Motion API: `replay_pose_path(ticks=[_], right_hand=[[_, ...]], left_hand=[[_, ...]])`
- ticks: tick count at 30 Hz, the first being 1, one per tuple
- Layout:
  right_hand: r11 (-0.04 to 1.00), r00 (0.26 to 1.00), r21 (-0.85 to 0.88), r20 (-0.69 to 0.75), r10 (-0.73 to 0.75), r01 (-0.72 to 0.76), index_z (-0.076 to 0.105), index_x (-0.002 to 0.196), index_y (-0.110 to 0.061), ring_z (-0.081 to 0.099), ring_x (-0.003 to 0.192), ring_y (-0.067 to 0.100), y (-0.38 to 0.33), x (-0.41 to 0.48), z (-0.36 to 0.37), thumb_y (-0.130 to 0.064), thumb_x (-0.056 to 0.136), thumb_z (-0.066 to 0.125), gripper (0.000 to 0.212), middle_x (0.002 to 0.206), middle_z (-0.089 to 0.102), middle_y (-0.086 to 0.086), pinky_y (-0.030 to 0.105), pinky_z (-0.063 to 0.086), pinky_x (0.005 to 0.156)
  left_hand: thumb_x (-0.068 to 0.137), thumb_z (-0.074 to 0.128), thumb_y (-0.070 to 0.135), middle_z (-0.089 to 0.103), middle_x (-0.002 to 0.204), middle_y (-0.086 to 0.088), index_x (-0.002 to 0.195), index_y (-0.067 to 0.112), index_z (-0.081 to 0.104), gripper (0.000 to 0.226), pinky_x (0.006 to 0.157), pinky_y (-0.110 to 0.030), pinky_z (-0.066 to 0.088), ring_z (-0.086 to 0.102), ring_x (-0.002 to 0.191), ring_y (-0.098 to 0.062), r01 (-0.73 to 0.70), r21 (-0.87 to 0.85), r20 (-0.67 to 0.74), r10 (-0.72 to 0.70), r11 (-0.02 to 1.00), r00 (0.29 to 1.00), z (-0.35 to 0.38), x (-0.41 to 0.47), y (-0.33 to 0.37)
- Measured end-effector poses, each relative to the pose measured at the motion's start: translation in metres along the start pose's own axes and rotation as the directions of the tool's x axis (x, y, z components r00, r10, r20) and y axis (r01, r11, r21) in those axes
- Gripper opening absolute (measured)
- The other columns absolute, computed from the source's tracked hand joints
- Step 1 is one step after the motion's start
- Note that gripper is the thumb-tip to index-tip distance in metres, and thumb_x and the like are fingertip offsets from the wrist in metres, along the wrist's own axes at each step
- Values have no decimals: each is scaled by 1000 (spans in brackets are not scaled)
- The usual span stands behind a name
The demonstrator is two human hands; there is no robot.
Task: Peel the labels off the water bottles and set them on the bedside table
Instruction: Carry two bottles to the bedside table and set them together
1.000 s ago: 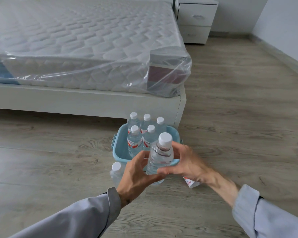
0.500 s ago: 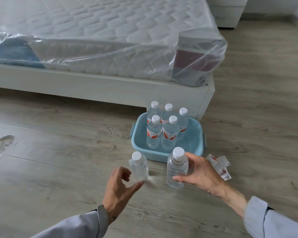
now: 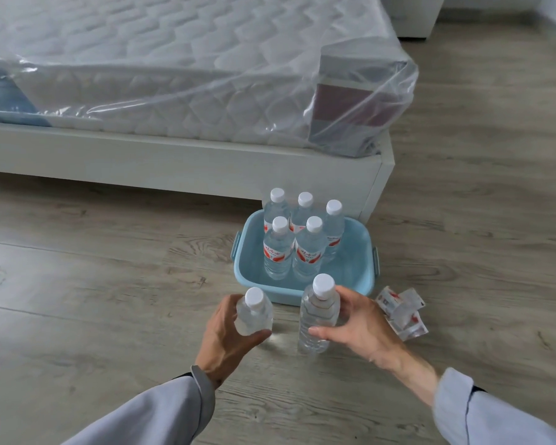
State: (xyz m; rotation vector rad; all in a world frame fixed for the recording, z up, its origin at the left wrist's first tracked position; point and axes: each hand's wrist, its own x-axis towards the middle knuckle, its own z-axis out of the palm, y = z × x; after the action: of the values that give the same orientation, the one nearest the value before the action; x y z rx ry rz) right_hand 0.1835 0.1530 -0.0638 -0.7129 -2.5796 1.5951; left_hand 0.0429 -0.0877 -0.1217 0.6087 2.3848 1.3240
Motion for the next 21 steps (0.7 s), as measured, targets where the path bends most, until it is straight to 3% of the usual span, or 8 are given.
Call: replay_pose_path(ticks=[5,10,13,17,21], right_hand=[[999,998,12,-50,31,-31,71,116,-30,74,103,6,-6,-1,-2,-36,62,99,60,108,80,-11,41,58,99],[998,992,54,-118,47,-41,70,115,-32,75,99,4,-28,-7,-17,-37,62,100,61,105,80,-12,37,60,97],[992,987,111,-143,74,-58,70,121,-23,76,105,10,-64,-16,-41,-29,62,101,67,111,80,-8,41,59,101],[978,978,194,-178,105,-70,72,118,-20,76,107,14,-142,-38,-93,-17,60,101,64,111,81,-5,44,58,102],[974,975,225,-208,75,-27,72,115,-28,76,104,4,-256,-70,-169,-35,55,99,66,109,81,-15,30,60,97]], left_hand=[[67,100,22,75,110,5,114,22,65,58,97,-45,60,72,105,-19,6,-10,-23,-6,1000,1000,0,2,2],[60,99,39,79,105,19,107,32,70,55,93,-25,61,76,99,-5,23,-105,-27,-26,994,999,-26,2,43],[59,97,43,80,107,18,110,33,73,57,90,-13,57,77,102,-5,-4,-152,-23,1,988,1000,-56,2,101],[64,97,44,81,114,16,118,30,74,60,93,-13,56,77,106,-2,-69,-156,3,70,985,998,-109,0,207],[63,95,51,80,114,19,120,31,73,64,95,-19,59,77,107,-3,-114,-152,-1,115,982,993,-167,-4,334]])
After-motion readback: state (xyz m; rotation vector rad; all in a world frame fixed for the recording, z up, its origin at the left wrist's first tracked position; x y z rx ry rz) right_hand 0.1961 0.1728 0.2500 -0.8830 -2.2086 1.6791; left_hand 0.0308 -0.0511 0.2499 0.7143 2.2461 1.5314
